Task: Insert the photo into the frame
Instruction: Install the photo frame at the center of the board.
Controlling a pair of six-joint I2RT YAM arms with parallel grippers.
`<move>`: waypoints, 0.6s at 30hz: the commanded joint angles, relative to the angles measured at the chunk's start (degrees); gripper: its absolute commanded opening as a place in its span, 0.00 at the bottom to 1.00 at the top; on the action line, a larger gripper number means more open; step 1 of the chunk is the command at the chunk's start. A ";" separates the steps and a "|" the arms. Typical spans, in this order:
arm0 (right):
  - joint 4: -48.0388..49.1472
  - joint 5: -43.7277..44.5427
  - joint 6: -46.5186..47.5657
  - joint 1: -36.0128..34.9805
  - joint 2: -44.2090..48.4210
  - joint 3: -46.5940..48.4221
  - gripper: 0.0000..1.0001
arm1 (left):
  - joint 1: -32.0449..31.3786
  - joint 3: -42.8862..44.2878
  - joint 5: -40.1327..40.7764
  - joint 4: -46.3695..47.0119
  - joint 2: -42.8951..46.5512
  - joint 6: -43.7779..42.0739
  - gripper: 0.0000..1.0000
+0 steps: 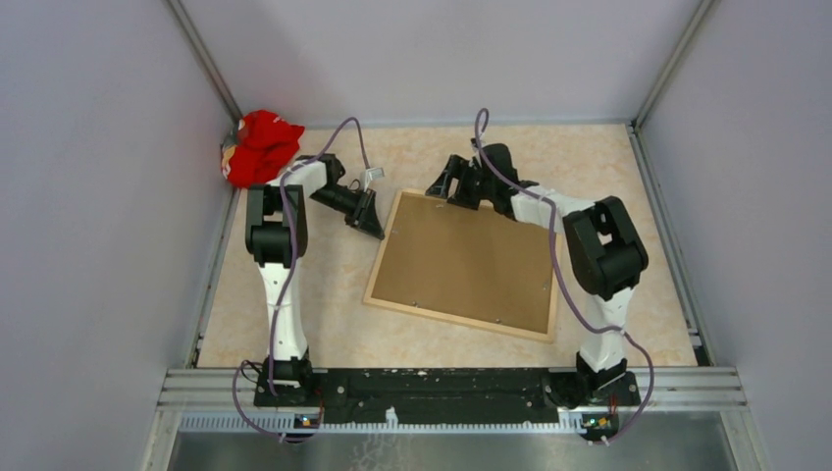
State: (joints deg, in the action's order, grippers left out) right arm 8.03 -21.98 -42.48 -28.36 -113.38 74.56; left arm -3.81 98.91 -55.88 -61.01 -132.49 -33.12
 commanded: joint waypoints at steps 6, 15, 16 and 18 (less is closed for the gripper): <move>-5.54 3.02 5.79 2.30 -2.45 2.37 0.70 | -0.23 0.17 2.51 0.28 0.65 -1.76 0.22; -3.71 1.76 3.47 1.70 -6.43 5.10 0.66 | -0.31 -0.21 2.95 0.52 0.70 -2.01 0.22; -3.60 1.74 3.27 1.65 -6.83 5.45 0.66 | -0.32 -0.21 2.91 0.53 0.66 -1.95 0.22; -3.19 1.84 2.74 1.56 -7.53 5.87 0.65 | -0.36 -0.21 2.88 0.57 0.65 -1.94 0.21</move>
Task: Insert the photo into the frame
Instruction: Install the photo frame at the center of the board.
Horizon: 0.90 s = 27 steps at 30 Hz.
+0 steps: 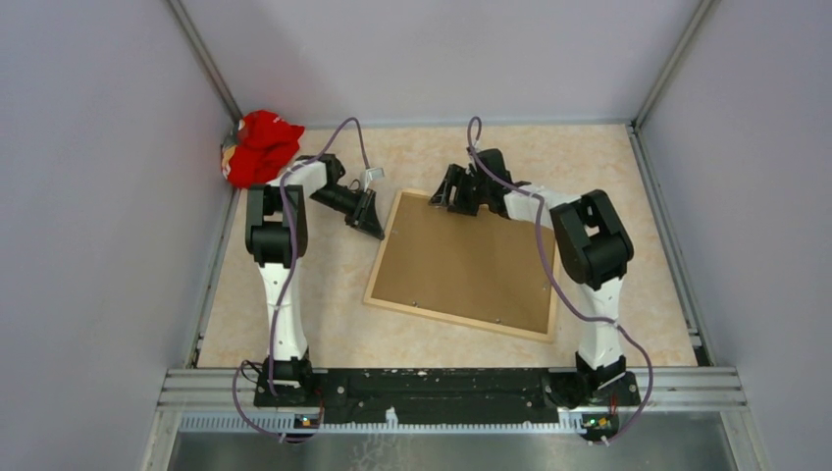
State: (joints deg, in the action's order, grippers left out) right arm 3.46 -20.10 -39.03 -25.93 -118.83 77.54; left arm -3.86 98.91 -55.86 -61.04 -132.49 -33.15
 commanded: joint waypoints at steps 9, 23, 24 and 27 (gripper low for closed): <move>2.97 -0.99 -2.82 -1.42 -3.86 3.81 0.63 | -0.45 -0.21 3.36 0.50 0.64 -2.10 0.21; 1.99 1.76 -2.72 -2.51 -3.90 4.42 0.61 | -0.54 -0.30 3.45 0.48 0.51 -2.19 0.20; 1.84 2.18 -2.66 -2.54 -3.96 4.62 0.62 | -0.54 -0.30 3.45 0.48 0.48 -2.19 0.20; 1.81 2.60 -2.68 -2.49 -4.51 5.15 0.61 | -0.54 -0.54 3.64 0.48 0.61 -2.34 0.20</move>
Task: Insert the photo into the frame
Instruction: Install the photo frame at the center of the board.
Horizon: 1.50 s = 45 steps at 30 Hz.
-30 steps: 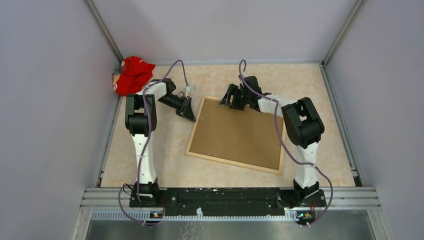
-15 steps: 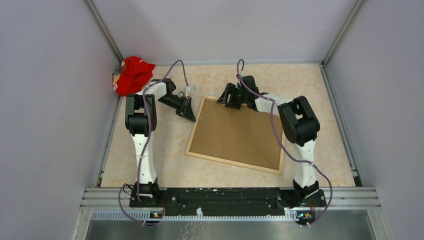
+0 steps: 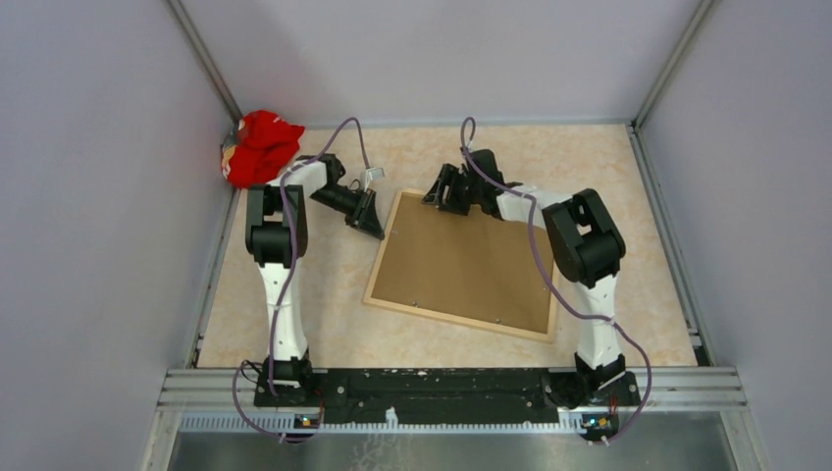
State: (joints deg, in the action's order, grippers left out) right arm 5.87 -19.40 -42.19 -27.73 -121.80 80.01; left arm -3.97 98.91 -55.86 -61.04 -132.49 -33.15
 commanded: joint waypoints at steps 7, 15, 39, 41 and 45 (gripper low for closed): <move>-0.57 3.13 0.50 -0.71 -2.47 3.82 0.61 | -0.43 -0.83 3.73 0.56 0.77 -2.36 0.20; -0.86 6.49 1.31 -0.71 -2.91 3.72 0.60 | -0.43 -0.83 3.62 0.39 0.64 -2.53 0.20; -5.56 16.09 10.68 -3.84 1.34 7.83 0.63 | -0.69 -1.55 3.54 -0.92 1.17 -3.98 0.20; -5.69 14.57 10.72 -3.26 4.92 7.93 0.73 | -0.61 -1.25 3.93 -1.66 1.42 -4.58 0.20; -10.15 13.34 9.26 0.80 14.92 3.17 0.92 | -0.26 -0.75 5.96 -3.03 2.11 -6.19 0.20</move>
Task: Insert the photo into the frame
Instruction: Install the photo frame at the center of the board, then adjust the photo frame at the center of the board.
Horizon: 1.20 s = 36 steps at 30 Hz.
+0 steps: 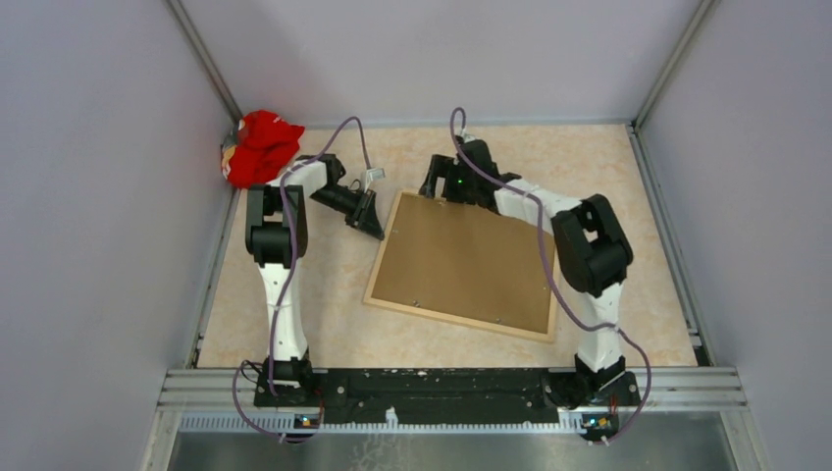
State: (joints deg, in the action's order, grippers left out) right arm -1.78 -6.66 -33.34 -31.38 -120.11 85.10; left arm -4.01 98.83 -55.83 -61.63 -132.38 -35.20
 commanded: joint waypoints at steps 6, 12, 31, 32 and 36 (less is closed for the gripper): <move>-8.78 7.08 -2.55 17.69 30.89 -20.69 0.99 | -0.16 -1.94 10.40 -2.62 3.37 -6.67 0.21; -10.39 11.77 -3.79 30.45 41.49 -38.01 0.99 | -0.21 -5.39 13.71 -2.52 5.38 -9.11 0.21; 0.16 -9.90 -8.85 23.97 8.42 -15.16 0.99 | -14.24 -20.53 19.01 2.38 11.58 -15.05 0.26; -1.90 -10.59 -8.48 22.07 5.05 -10.07 0.99 | -16.23 -20.94 18.14 1.74 12.15 -16.05 0.28; -9.95 -13.57 -7.07 18.14 -8.13 8.79 0.99 | -23.39 -21.47 16.17 -2.09 13.63 -20.17 0.38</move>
State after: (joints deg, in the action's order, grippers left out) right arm -1.83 -9.91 -40.10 -6.37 -119.59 81.01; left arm -20.40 78.65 -38.15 -68.88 -119.37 -48.07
